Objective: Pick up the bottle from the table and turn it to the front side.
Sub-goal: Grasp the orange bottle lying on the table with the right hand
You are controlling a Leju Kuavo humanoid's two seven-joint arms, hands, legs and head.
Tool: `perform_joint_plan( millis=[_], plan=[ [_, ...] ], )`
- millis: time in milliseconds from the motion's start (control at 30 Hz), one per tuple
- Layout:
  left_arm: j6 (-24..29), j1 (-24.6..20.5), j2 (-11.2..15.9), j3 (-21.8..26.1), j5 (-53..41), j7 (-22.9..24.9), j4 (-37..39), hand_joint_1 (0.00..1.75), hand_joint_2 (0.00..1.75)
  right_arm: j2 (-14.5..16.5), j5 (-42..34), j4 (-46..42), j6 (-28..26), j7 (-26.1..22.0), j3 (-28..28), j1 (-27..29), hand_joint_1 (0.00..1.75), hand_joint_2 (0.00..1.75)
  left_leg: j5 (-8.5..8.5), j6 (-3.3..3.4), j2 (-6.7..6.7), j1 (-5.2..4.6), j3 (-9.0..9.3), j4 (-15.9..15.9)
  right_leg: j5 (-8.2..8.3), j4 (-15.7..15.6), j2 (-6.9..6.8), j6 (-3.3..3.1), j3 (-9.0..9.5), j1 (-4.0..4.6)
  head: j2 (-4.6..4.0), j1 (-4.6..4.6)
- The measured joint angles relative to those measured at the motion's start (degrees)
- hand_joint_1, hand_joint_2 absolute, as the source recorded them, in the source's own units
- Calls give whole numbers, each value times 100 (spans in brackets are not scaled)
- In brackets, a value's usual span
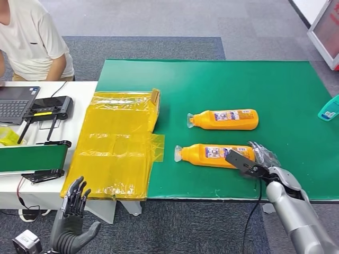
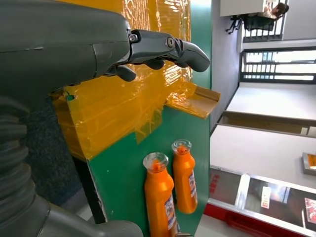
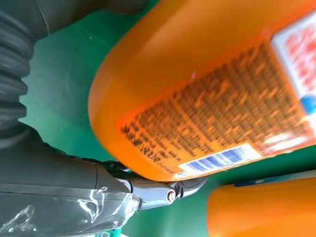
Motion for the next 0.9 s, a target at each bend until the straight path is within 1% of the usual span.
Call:
perform_joint_plan(
  millis=[333,600,767,900],
  plan=[
    [143,-58,81,-185,34,46,165,0,175,150,114,573,-125,130,471,-499,0,175,12,-4,0,0,11,0,11,0,0,0,11,0,0,0],
    [211,-75,143,-314,103,111,243,0,175,278,283,782,-175,153,789,-719,0,175,16,-5,0,0,11,0,15,0,0,0,11,0,0,0],
    [237,-81,169,-392,111,132,272,0,175,365,399,881,-80,211,1044,-850,0,175,17,-5,0,1,12,0,15,0,0,0,10,0,0,0],
    [292,-93,216,-468,170,132,299,0,175,381,366,1067,190,201,1248,-1012,0,175,17,-5,1,1,17,0,15,0,0,0,12,1,0,-1]
  ],
)
